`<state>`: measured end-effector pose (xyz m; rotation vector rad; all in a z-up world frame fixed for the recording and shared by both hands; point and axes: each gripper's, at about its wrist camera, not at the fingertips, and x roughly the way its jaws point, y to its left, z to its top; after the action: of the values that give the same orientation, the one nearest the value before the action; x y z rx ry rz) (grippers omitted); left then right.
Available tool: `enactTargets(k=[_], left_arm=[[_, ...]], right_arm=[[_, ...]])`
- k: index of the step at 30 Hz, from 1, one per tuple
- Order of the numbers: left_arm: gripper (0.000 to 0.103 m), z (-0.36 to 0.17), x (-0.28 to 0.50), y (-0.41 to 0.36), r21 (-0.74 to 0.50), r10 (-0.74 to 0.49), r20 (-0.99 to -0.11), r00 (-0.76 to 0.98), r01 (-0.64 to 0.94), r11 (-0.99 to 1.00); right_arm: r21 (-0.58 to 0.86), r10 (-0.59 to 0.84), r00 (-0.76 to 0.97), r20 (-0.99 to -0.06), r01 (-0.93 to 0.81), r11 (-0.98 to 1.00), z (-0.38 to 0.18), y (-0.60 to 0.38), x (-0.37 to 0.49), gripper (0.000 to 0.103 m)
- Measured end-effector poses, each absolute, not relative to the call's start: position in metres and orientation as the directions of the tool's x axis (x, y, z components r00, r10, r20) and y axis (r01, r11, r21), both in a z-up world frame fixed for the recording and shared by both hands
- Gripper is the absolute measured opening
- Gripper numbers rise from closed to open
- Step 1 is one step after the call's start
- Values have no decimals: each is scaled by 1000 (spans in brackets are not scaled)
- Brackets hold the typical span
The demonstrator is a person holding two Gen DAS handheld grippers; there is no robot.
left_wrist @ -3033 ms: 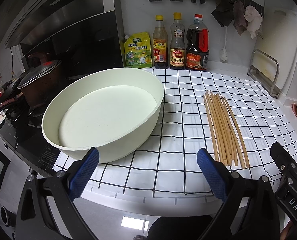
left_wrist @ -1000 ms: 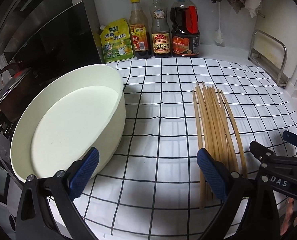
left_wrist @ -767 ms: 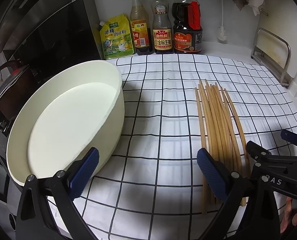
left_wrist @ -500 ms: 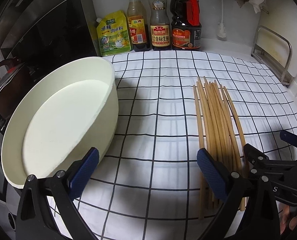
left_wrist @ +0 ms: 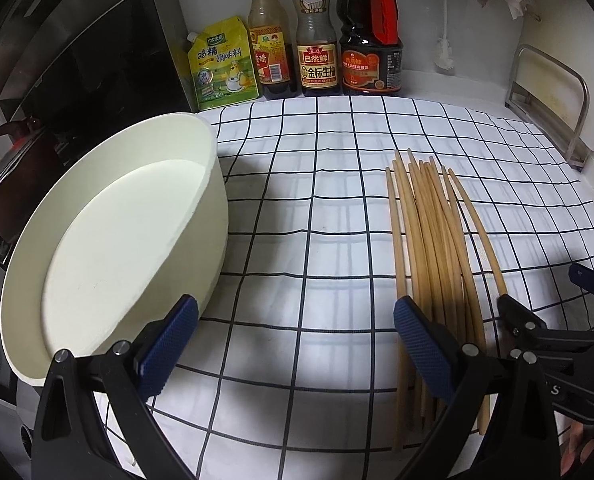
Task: Organize utensils
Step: 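Lower the right tool onto a wooden chopstick and close it while the left tool grasps another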
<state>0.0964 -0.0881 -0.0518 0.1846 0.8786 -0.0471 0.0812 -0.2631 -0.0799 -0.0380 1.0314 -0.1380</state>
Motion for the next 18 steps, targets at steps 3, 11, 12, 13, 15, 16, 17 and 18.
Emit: enactTargets(k=[3,11,12,13,15,16,17,18], left_arm=[[97,-55,102,-93,156,49,-773,633,115,981],[97,-68,114,-107,151,38,-808,588,145,978],[97,-69,114,-108,153,39,-809,587,146,977],[97,-69,115,-109,159,44,-808,587,145,977],[97,-70,118,-110,168,54,-808,587,141,976],[97,-71,119,-110,173,59,-809,585,140,975],[97,-72,120,-111,180,66,-810,583,139,974],[97,-73,120,-111,184,69,-811,581,141,973]], right_arm=[[-70,-113,508,-854,103,992,-81,-272,79,94],[-31,-80,522,-849,102,994,-83,-281,77,94],[-29,-76,524,-848,98,995,-83,-281,77,94],[-26,-73,525,-848,97,995,-83,-281,77,94],[-19,-67,524,-849,98,995,-83,-282,78,94],[-16,-66,524,-849,99,995,-84,-283,78,94],[-12,-63,525,-849,100,995,-84,-283,77,94],[-8,-61,525,-849,102,995,-84,-283,77,94]])
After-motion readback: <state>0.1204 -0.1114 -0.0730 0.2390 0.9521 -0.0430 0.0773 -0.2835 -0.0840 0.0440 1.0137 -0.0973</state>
